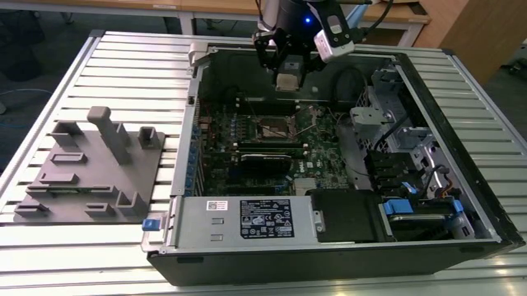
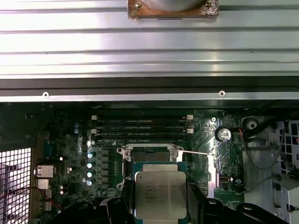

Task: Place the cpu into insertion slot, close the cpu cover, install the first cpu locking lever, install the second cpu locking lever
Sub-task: 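Place the cpu into insertion slot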

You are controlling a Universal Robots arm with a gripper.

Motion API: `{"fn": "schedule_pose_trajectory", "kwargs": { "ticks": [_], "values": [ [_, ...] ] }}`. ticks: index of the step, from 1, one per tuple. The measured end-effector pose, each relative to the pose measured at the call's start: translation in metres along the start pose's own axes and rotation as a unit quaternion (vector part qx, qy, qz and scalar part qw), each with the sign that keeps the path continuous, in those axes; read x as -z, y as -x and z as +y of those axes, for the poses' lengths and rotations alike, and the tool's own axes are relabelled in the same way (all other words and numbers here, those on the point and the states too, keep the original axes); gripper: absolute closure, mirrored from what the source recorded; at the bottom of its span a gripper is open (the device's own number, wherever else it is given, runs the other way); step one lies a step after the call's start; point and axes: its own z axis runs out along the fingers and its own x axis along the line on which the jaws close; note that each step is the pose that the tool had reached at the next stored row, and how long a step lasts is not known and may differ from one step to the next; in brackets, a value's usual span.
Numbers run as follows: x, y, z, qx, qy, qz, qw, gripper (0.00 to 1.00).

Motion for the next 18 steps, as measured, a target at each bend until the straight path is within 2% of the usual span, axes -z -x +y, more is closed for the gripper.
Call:
{"fn": "schedule_pose_trajectory", "kwargs": {
  "ticks": [8,18],
  "values": [
    [-0.0015,0.0000,-0.0001,0.000,0.0002,-0.0001,1.0000,0.46],
    [-0.0085,-0.0003,-0.0008,0.000,0.0001,-0.0007,1.0000,0.46]
  ]
}}
